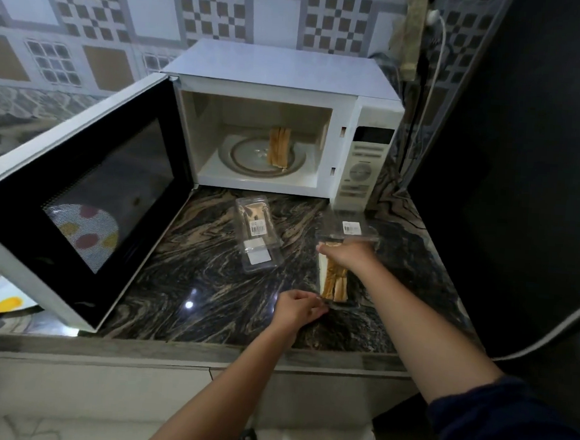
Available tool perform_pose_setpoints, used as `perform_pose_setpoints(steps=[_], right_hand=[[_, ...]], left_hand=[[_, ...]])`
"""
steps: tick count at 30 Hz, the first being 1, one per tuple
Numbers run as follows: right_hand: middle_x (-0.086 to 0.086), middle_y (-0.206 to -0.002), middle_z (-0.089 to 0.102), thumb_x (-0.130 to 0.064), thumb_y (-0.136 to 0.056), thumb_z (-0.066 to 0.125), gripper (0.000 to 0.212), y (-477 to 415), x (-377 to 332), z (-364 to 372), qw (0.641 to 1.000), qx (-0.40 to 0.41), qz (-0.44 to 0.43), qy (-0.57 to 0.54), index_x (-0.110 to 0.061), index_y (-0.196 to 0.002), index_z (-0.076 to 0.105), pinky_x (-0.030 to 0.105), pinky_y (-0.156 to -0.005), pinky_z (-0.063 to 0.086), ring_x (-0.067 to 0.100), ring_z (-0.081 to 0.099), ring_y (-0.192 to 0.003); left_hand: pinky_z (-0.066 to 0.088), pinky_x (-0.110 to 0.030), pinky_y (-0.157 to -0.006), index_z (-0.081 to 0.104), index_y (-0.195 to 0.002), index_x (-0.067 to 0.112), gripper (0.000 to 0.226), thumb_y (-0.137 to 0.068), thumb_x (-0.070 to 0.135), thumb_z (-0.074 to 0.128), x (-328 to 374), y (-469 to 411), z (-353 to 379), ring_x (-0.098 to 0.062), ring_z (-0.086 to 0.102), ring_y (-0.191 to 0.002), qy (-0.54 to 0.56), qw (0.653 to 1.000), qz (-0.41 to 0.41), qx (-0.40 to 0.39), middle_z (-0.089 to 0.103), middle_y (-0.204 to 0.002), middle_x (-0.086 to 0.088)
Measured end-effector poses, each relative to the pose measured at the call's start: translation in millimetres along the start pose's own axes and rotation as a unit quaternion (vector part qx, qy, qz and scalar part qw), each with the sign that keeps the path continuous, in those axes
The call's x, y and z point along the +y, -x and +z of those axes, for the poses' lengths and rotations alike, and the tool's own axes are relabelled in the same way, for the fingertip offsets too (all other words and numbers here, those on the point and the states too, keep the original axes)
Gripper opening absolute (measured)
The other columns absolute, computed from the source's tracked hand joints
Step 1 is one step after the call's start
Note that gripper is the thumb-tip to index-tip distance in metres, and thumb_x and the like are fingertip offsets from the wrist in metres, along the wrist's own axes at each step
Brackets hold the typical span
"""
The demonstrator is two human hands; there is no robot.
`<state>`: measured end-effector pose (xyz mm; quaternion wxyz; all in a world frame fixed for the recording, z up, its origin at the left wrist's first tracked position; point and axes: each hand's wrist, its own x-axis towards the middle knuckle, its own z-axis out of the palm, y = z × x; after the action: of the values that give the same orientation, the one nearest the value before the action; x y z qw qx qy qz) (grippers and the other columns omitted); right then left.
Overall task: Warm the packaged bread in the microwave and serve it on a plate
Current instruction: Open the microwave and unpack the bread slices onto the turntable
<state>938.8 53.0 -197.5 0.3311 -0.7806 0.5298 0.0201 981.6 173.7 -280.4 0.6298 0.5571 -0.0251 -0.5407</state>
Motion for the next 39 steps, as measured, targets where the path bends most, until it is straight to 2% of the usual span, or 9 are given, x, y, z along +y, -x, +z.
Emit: perform_pose_setpoints(steps=[3,12,16,21,24,26,29,34,39], right_hand=[[0.011,-0.153,0.029,-0.049,-0.086,0.058,0.074,-7,-2,8,1.000,-0.011,0.020,0.002,-0.010,-0.143,0.034,0.031,-0.108,0.030,0.028,0.032,-0.138],[0.010,-0.148,0.035,-0.036,-0.096,0.041,0.051,-13,-10,9,0.995,-0.043,0.055,0.069,-0.012,-0.140,0.038,0.029,-0.104,0.035,0.026,0.039,-0.131],[0.012,-0.144,0.040,-0.040,-0.091,0.045,0.051,-11,-12,6,0.994,-0.035,0.053,0.085,-0.013,-0.135,0.044,0.032,-0.103,0.038,0.028,0.043,-0.128],[0.011,-0.129,0.052,-0.037,-0.085,0.057,0.046,-11,-11,-1,0.998,0.006,0.039,0.059,-0.011,-0.123,0.053,0.028,-0.086,0.046,0.026,0.054,-0.115],[0.012,-0.118,0.058,-0.033,-0.079,0.066,0.043,-9,-11,-8,0.998,0.036,0.018,0.039,-0.007,-0.113,0.059,0.025,-0.068,0.042,0.025,0.059,-0.104],[0.011,-0.108,0.058,-0.032,-0.075,0.069,0.041,-4,-9,-13,0.998,0.049,0.014,0.039,-0.006,-0.105,0.061,0.022,-0.057,0.040,0.025,0.060,-0.090],[0.006,-0.083,0.051,-0.031,-0.073,0.070,0.026,7,1,-18,0.997,0.077,0.008,0.027,-0.009,-0.079,0.056,0.022,-0.043,0.031,0.018,0.049,-0.063],[0.010,-0.107,0.057,-0.033,-0.074,0.071,0.043,33,28,-25,0.992,0.121,0.004,0.023,-0.006,-0.107,0.062,0.028,-0.064,0.044,0.026,0.060,-0.091],[0.009,-0.103,0.062,-0.036,-0.075,0.071,0.036,55,70,-41,0.993,0.118,-0.005,-0.019,-0.011,-0.100,0.063,0.026,-0.060,0.040,0.022,0.058,-0.083]], left_hand=[[0.057,-0.018,-0.059,0.057,-0.075,-0.002,0.014,-0.087,-0.009,0.053,0,0,1,-0.023,0.064,-0.073,-0.007,1.000,-0.004,-0.007,0.060,-0.076,-0.016],[0.057,-0.019,-0.056,0.058,-0.091,-0.008,0.006,-0.086,-0.009,0.053,-2,-9,7,-0.025,0.065,-0.076,-0.002,1.000,-0.016,0.000,0.061,-0.084,-0.022],[0.056,-0.019,-0.058,0.061,-0.077,-0.011,0.011,-0.084,-0.013,0.053,-3,-8,9,-0.025,0.065,-0.075,-0.003,1.000,-0.009,-0.007,0.063,-0.081,-0.023],[0.058,-0.021,-0.060,0.060,-0.080,-0.009,0.008,-0.084,-0.012,0.054,-2,-8,13,-0.026,0.066,-0.076,0.006,1.000,-0.003,0.025,0.063,-0.083,-0.023],[0.058,-0.024,-0.068,0.057,-0.069,-0.001,0.020,-0.085,-0.011,0.054,-3,-9,15,-0.025,0.066,-0.074,0.002,0.999,0.006,0.053,0.061,-0.077,-0.018],[0.057,-0.029,-0.076,0.056,-0.065,0.001,0.023,-0.085,-0.011,0.054,-4,-9,16,-0.025,0.065,-0.075,-0.008,0.998,0.012,0.069,0.060,-0.076,-0.017],[0.055,-0.034,-0.086,0.056,-0.065,0.001,0.023,-0.084,-0.012,0.054,-4,-9,17,-0.024,0.065,-0.077,-0.027,0.996,0.025,0.086,0.059,-0.073,-0.015],[0.054,-0.034,-0.087,0.055,-0.077,-0.001,0.013,-0.087,-0.009,0.053,-6,-6,21,-0.025,0.065,-0.079,-0.048,0.992,0.039,0.105,0.059,-0.077,-0.016],[0.055,-0.040,-0.086,0.062,-0.084,0.003,0.007,-0.088,0.005,0.057,-12,-3,17,-0.025,0.065,-0.084,-0.151,0.977,0.080,0.128,0.068,-0.089,-0.017]])
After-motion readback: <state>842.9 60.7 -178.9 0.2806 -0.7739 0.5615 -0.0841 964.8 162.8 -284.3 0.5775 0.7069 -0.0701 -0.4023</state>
